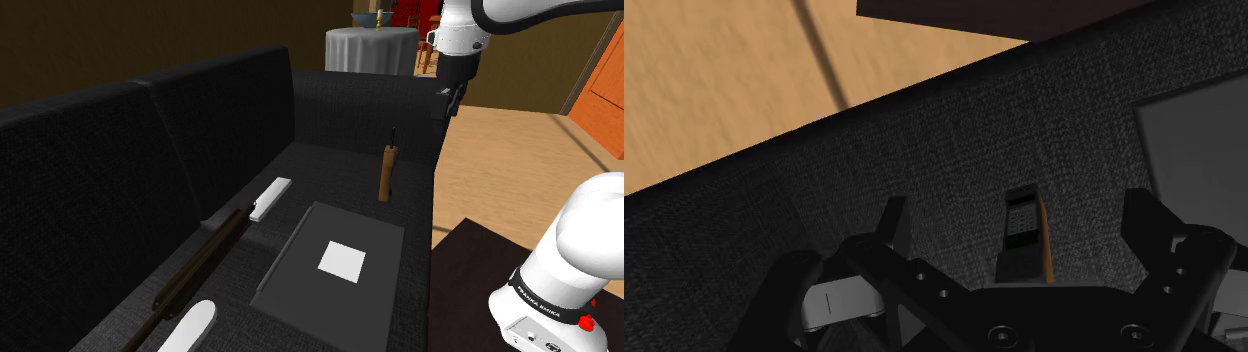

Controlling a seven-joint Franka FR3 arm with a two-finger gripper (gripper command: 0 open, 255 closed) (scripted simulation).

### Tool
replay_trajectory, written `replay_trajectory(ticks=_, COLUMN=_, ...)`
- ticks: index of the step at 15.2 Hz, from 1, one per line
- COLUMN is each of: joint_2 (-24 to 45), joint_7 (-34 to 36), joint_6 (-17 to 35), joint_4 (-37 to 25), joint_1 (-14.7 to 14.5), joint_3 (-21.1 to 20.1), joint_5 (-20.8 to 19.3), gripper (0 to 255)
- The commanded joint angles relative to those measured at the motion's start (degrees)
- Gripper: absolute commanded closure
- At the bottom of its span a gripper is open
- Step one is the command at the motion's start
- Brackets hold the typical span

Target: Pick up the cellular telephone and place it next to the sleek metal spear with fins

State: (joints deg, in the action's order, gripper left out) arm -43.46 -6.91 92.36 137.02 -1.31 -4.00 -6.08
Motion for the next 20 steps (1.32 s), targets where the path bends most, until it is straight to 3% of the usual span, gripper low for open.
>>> replay_trajectory(ticks=1, joint_2=0.0, joint_7=0.0, joint_6=0.0, joint_4=0.0, joint_1=0.0, joint_3=0.0, joint_5=0.0, gripper=0)
replay_trajectory(ticks=10, joint_2=21.3, joint_7=-6.5, joint_6=9.9, joint_4=-7.2, joint_1=-1.8, joint_3=3.7, joint_5=4.9, gripper=0)
replay_trajectory(ticks=20, joint_2=22.1, joint_7=-6.6, joint_6=16.0, joint_4=-1.9, joint_1=-1.8, joint_3=3.7, joint_5=5.0, gripper=0)
